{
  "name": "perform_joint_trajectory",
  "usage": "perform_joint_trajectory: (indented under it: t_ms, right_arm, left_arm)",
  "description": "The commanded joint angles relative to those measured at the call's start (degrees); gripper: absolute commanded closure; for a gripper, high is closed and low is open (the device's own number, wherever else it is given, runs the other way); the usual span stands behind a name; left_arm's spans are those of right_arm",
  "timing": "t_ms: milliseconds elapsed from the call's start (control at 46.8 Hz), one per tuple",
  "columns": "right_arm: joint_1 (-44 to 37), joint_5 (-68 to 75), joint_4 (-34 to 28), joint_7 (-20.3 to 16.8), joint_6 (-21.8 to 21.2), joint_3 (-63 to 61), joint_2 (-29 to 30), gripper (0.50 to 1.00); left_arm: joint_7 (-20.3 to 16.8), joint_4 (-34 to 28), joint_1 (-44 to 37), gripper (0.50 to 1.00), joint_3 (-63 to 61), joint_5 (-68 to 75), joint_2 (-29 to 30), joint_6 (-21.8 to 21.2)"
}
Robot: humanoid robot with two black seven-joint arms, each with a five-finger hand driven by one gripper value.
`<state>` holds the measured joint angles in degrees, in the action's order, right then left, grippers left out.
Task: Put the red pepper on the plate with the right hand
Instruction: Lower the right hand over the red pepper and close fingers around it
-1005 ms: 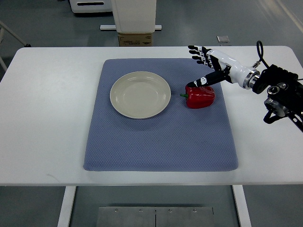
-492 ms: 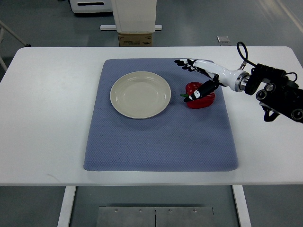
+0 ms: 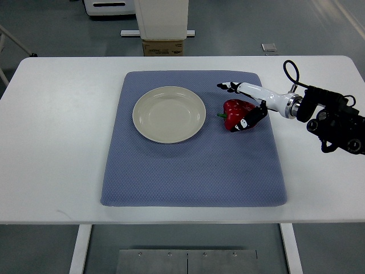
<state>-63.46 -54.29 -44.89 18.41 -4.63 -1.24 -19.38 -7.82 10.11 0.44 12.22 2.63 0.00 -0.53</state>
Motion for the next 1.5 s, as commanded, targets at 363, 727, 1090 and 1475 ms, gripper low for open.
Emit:
perform_joint_trajectory:
  t_ms: [363, 727, 1090, 1475]
  right_arm:
    - [0.1, -0.4, 3.2, 0.3, 0.4, 1.7, 0.2, 0.534]
    - [0.4, -0.4, 3.2, 0.3, 0.4, 2.4, 0.6, 0.588]
    - [0.5, -0.3, 3.2, 0.3, 0.4, 2.4, 0.9, 0.645]
    - [0.5, -0.3, 3.2, 0.3, 0.4, 2.4, 1.1, 0.737]
  left_arm:
    - [0.0, 0.0, 0.0, 0.500, 0.0, 0.0, 0.0, 0.0]
    - [0.0, 0.0, 0.0, 0.500, 0.0, 0.0, 0.0, 0.0]
    - [0.0, 0.0, 0.0, 0.500, 0.0, 0.0, 0.0, 0.0]
    - [0.0, 0.0, 0.0, 0.500, 0.0, 0.0, 0.0, 0.0]
